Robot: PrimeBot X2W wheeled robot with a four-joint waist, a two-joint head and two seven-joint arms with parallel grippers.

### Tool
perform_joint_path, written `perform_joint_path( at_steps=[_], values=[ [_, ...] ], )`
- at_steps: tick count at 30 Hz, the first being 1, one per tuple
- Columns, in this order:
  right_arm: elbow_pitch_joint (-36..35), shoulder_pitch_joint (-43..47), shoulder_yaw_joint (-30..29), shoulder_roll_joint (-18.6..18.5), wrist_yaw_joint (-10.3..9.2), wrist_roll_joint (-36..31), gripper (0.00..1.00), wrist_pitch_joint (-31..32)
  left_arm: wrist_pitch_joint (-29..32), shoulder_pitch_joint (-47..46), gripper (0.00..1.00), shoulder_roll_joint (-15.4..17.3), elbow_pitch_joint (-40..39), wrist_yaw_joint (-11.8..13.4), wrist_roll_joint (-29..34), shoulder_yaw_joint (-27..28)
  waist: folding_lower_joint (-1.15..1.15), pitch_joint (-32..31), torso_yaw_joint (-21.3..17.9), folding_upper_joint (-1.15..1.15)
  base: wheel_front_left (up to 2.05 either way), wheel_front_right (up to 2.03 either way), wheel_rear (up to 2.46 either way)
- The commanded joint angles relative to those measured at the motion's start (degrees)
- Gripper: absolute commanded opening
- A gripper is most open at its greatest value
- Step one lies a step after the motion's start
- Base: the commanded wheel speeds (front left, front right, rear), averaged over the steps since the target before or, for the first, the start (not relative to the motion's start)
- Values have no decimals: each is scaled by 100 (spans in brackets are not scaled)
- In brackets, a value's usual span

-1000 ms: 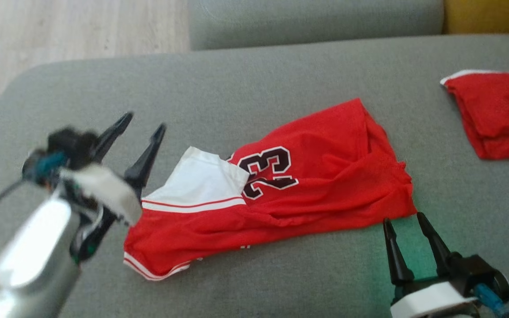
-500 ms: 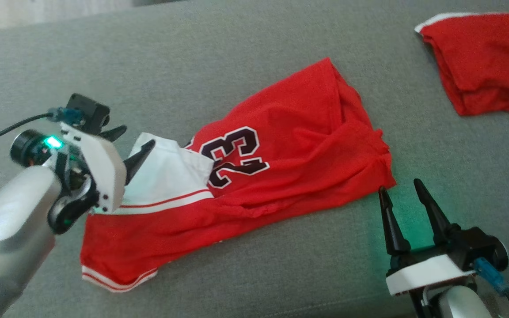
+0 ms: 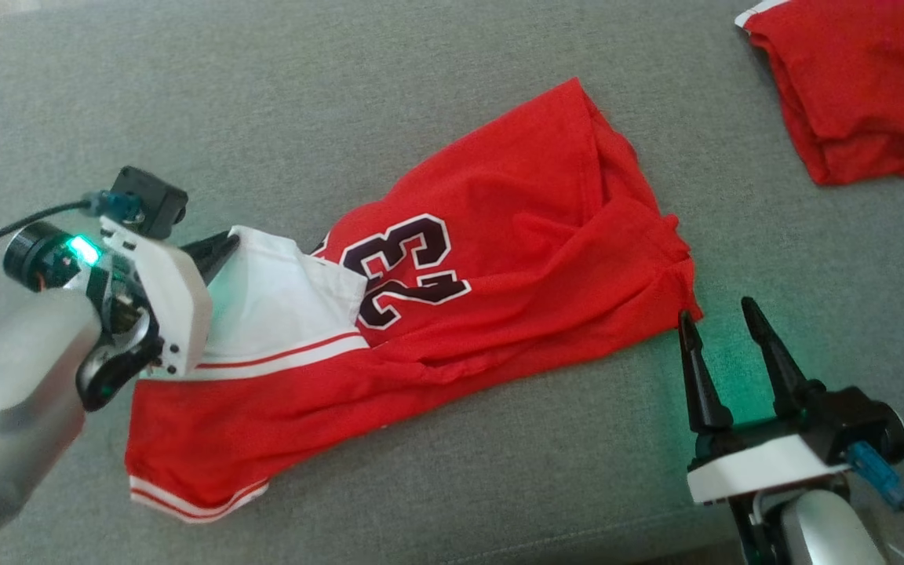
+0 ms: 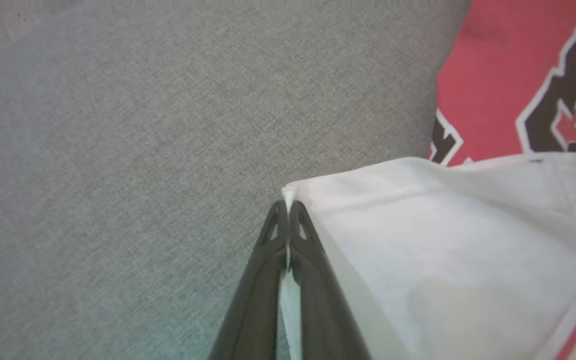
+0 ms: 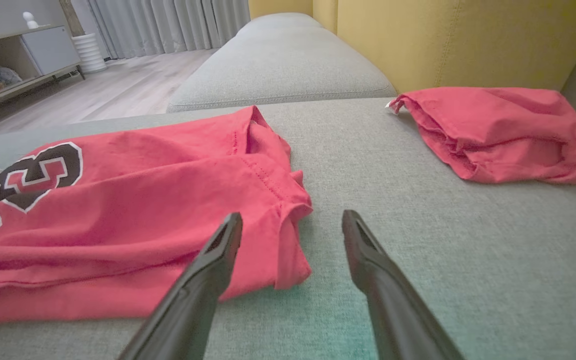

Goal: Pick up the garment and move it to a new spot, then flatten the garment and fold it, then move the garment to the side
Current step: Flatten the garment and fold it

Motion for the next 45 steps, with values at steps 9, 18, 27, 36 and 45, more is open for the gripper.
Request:
perform_joint_path(
  at_steps=[9,18,27,36,45],
  values=[
    [8,-341,53,-236,37,180,100,-22,-989,-601,0,317,-25,10,-125,-96,-1,-351,306,0,0,0,0],
    [698,-297,353,-929,37,575,100,-22,-1811,-566,0,678,-143,37,-91,18,-1,-762,701,0,0,0,0],
    [957,-153,757,-1183,37,1069,100,-22,-1963,-405,0,1119,-574,290,-89,119,-1,-910,951,0,0,0,0],
    [1064,-594,1077,-1437,37,1253,100,-22,-2019,-351,0,1311,-908,467,-112,184,-1,-844,1067,0,0,0,0],
    [1676,-1640,1442,-1630,37,1741,100,134,-1941,-423,0,1374,-1145,531,-71,174,-1,-640,1139,0,0,0,0]
  ],
)
